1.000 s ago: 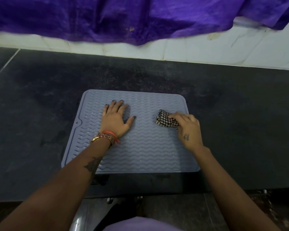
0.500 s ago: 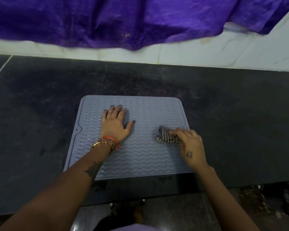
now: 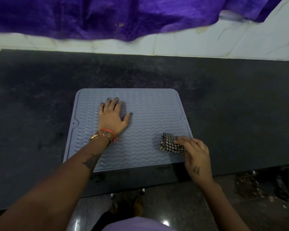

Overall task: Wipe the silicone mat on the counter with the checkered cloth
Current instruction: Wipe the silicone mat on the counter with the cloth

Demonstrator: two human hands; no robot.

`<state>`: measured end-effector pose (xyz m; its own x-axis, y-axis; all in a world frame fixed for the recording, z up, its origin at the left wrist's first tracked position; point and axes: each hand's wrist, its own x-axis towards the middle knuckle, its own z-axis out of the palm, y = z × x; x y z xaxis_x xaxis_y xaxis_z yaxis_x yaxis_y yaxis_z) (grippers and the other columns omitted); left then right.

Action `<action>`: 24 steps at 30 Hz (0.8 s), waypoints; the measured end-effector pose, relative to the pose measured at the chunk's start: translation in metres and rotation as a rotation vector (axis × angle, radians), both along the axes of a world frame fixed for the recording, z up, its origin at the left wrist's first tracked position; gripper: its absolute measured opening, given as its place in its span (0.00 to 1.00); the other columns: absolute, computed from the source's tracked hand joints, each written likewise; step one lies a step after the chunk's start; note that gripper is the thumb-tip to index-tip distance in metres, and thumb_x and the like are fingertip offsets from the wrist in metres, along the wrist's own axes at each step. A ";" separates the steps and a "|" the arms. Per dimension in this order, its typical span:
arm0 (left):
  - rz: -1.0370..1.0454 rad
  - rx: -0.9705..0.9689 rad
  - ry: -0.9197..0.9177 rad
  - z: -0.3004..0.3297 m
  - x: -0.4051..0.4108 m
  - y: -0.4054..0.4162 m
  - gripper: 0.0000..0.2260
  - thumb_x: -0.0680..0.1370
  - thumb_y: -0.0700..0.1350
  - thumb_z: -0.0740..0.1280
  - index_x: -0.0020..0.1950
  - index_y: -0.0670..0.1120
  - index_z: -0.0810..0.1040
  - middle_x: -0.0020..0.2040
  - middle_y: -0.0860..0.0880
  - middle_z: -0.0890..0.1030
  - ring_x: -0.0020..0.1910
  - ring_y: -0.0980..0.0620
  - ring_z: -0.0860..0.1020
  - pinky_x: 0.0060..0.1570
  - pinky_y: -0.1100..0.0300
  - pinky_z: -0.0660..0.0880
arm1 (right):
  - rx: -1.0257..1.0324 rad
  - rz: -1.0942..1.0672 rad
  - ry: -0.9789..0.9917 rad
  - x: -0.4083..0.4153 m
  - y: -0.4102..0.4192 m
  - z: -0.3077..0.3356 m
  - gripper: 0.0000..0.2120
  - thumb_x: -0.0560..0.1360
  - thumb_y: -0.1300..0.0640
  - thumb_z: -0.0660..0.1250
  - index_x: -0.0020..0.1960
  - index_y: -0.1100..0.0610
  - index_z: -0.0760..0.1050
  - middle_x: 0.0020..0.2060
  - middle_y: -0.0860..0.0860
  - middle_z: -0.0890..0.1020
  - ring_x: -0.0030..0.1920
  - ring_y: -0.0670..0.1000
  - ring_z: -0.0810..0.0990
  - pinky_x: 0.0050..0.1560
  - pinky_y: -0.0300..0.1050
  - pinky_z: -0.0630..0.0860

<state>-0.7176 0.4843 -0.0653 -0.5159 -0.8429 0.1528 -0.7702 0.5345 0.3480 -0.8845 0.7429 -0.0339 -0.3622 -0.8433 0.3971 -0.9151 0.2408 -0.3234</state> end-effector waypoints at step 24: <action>0.006 0.096 0.058 0.017 0.053 0.005 0.29 0.75 0.59 0.55 0.72 0.45 0.65 0.74 0.43 0.62 0.75 0.43 0.56 0.75 0.48 0.47 | -0.096 0.205 0.046 0.061 -0.016 -0.008 0.18 0.71 0.65 0.59 0.55 0.51 0.80 0.54 0.47 0.82 0.53 0.49 0.72 0.54 0.49 0.67</action>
